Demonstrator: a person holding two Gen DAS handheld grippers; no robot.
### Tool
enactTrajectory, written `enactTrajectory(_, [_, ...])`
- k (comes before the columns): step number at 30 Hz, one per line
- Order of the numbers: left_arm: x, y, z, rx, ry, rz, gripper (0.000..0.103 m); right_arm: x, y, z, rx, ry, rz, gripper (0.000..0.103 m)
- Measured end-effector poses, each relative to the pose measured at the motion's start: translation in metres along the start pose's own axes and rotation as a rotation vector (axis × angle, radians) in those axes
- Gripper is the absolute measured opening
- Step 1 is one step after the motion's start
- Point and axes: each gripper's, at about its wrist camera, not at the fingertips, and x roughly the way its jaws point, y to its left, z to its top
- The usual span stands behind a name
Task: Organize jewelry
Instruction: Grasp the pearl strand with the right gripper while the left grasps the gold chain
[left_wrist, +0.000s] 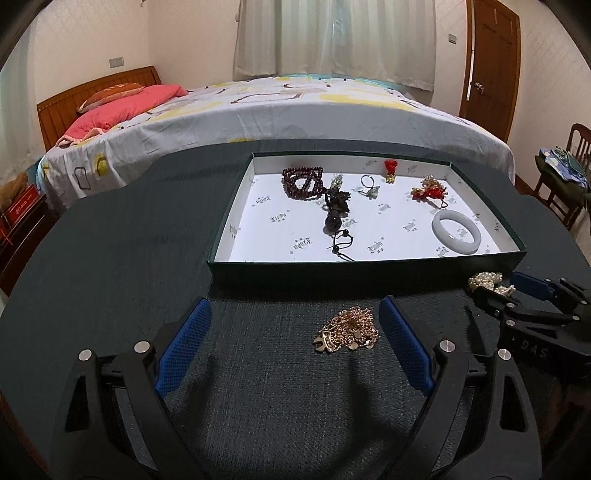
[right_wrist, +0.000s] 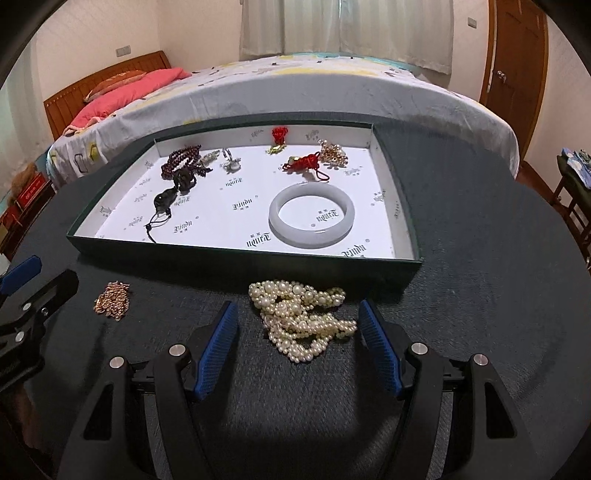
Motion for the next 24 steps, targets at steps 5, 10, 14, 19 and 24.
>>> enactTrajectory(5, [0.005,0.000,-0.001,0.003,0.012,-0.006,0.090,0.006,-0.001,-0.001,0.003,0.019,0.005,0.065])
enactTrajectory(10, [0.009,-0.003,-0.003,0.008,0.026,-0.020,0.090,0.003,-0.003,-0.003,-0.009,0.008,0.001,0.037])
enactTrajectory(14, [0.012,-0.007,-0.003,0.019,0.037,-0.035,0.090,-0.001,-0.007,-0.006,0.007,0.004,0.027,0.024])
enactTrajectory(19, [0.021,-0.015,-0.003,0.038,0.053,-0.055,0.090,-0.007,-0.010,-0.009,0.022,-0.002,0.050,0.022])
enactTrajectory(24, [0.034,-0.018,-0.001,0.033,0.093,-0.076,0.085,-0.009,-0.011,-0.010,0.032,0.001,0.073,0.022])
